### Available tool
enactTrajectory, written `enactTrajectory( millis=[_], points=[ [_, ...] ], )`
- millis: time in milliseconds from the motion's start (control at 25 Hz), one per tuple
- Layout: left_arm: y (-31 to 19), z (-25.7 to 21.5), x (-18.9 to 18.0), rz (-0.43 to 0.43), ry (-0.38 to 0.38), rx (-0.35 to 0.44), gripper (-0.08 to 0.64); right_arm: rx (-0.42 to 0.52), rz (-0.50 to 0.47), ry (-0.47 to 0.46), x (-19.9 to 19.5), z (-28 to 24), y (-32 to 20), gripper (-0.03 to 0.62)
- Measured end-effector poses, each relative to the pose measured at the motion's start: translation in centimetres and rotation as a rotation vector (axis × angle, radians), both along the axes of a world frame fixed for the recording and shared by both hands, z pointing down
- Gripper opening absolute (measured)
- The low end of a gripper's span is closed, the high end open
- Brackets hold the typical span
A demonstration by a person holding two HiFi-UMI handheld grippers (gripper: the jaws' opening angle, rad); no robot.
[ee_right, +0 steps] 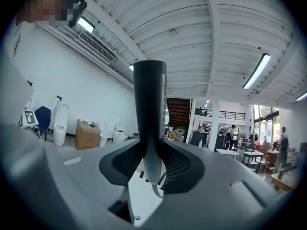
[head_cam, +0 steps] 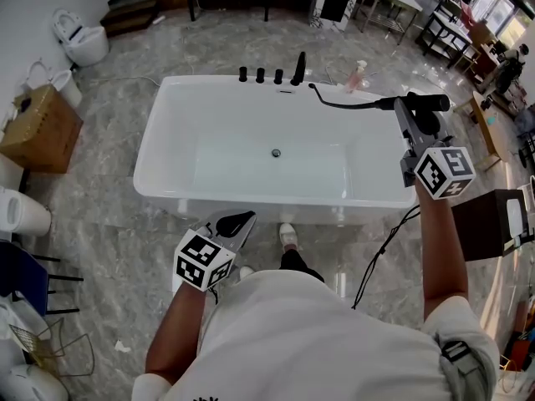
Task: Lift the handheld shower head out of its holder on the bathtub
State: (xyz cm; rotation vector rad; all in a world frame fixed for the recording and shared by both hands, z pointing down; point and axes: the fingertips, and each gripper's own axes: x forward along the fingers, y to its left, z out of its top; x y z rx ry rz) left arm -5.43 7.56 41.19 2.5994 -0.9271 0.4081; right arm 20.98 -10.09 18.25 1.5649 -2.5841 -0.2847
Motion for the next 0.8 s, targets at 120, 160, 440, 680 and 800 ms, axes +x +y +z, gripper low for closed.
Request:
enactTrajectory(
  millis=[120,160,440,680,800],
  points=[
    [-0.02,-0.10,-0.19,-0.002,0.004,0.001,0.008,0.003,0.000,0.003,-0.24,-0.29,0.06,0.146],
    [-0.06,-0.12,-0.27,-0.002,0.005,0.002,0.008,0.004,-0.001,0.004,-0.36,-0.35,0.06,0.146],
    [-0.30,-0.07,-0.47,-0.002,0.007,-0.004,0.008,-0.002,-0.001,0.007,-0.53,-0.22,-0.11,0.146],
    [-0.50,0.33,-0.50,0.001,0.008,-0.008,0.008,-0.010,-0.001,0.005,-0.57,0.36,-0.22,0.146],
    [-0.44,0.26,-0.58,0.002,0.009,-0.007,0.008,-0.008,-0.001,0.005,-0.62,0.22,-0.13,0.146]
  ],
)
